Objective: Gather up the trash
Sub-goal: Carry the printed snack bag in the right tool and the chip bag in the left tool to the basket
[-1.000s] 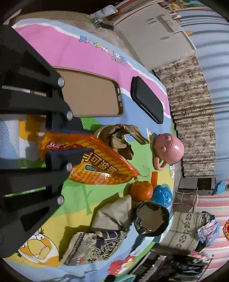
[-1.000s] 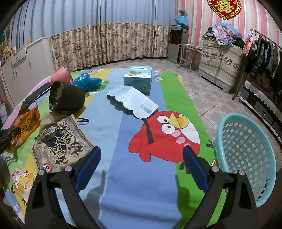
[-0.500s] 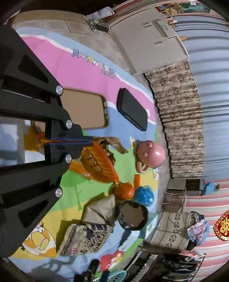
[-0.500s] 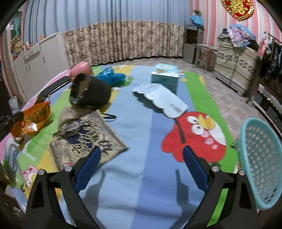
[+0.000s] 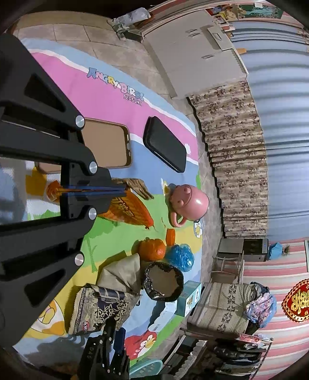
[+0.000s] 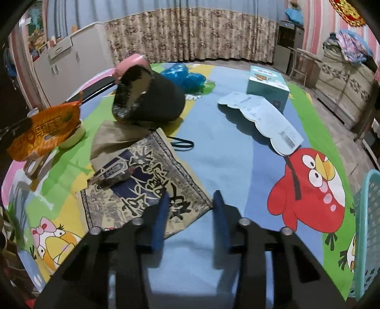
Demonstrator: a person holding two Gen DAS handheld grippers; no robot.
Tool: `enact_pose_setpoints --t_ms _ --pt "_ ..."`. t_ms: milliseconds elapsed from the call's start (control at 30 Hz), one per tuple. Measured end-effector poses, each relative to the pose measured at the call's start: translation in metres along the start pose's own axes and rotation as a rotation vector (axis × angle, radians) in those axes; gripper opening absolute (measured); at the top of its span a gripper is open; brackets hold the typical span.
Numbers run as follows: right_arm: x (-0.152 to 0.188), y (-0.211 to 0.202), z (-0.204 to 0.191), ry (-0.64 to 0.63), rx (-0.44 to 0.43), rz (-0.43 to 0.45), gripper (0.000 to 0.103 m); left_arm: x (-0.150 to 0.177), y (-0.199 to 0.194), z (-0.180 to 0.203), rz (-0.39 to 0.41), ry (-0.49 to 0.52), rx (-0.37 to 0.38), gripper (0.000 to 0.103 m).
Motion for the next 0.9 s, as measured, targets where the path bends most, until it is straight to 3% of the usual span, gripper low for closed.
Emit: enact_pose_setpoints --t_ms 33,67,100,600,900 --pt "-0.001 -0.003 -0.001 -0.007 -0.001 0.01 0.031 -0.001 -0.001 0.003 0.002 0.004 0.002 0.0" --pt "-0.001 -0.006 0.0 -0.009 -0.001 0.018 0.012 -0.003 -0.002 0.006 0.007 0.009 0.003 0.0" --pt "-0.002 -0.011 0.001 -0.007 -0.002 0.023 0.005 -0.005 -0.003 0.008 0.011 0.013 0.004 0.0" --pt "-0.016 -0.102 0.097 0.196 0.018 0.226 0.005 -0.056 -0.048 0.075 0.128 0.051 0.082 0.0" --pt "-0.01 -0.158 0.166 0.271 0.159 0.324 0.004 -0.082 -0.057 0.16 0.18 0.071 0.221 0.0"
Point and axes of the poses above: each gripper's, at about its wrist camera, not at the fingertips, and y roughly the way its jaws point, z to its right, x to its underside, the point moved 7 cm from there along y, roughly the way its jaws point, and after that the axes turned 10 degrees about z, right-handed, at the moved point
